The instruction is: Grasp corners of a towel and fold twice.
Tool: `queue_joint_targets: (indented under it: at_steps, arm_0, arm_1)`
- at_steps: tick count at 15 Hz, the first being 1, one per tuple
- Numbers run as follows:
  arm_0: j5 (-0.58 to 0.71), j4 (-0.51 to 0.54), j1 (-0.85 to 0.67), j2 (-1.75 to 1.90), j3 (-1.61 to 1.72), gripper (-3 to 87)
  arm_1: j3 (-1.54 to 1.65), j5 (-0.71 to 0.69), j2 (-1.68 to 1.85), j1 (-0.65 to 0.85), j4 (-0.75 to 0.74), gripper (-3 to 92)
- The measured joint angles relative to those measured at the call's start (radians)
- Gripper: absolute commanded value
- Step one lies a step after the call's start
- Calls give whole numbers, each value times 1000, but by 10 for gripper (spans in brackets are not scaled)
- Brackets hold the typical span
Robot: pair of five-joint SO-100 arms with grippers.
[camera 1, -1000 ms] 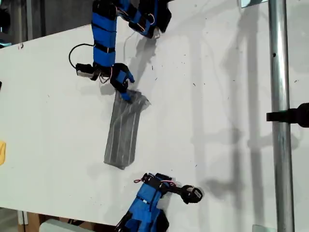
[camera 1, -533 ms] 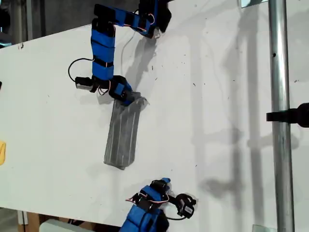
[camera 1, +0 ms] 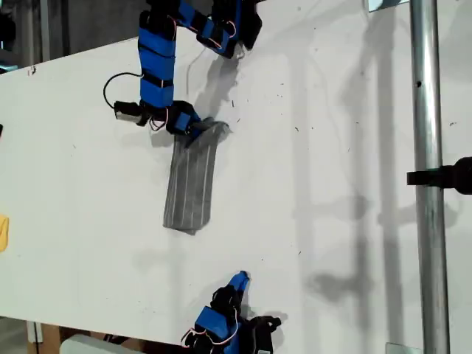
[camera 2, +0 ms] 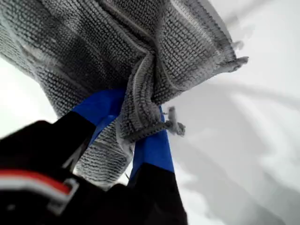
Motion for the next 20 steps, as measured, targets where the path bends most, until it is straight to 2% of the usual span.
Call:
queue_joint_targets:
  at_steps: [2,4,6,8,11,13,14,16,18,20]
  arm_0:
    - [23,3,-2,21,9,29]
    - [35,3,-2,26,14,29]
    - [37,3,-2,26,15,29]
    - [37,3,-2,26,15,29]
    - [37,3,-2,26,15,18]
    - [37,3,-2,26,15,23]
    - [37,3,-2,26,15,31]
    - [31,3,-11,26,15,39]
    - [31,3,-41,26,15,40]
    - [48,3,-80,26,15,40]
  arm_1:
    - [249,32,428,57,169,-2]
    - [281,69,893,83,434,-2]
    - [216,100,1006,48,492,-2]
    - [106,77,868,54,370,-2]
    - [-84,14,422,46,69,-2]
    - [-190,-37,137,49,-104,217]
    - [-272,-64,3,49,-153,269]
    - [-517,-110,-233,38,-158,304]
    - [-696,-179,-245,23,-160,299]
    - [-698,-186,-150,40,-126,279]
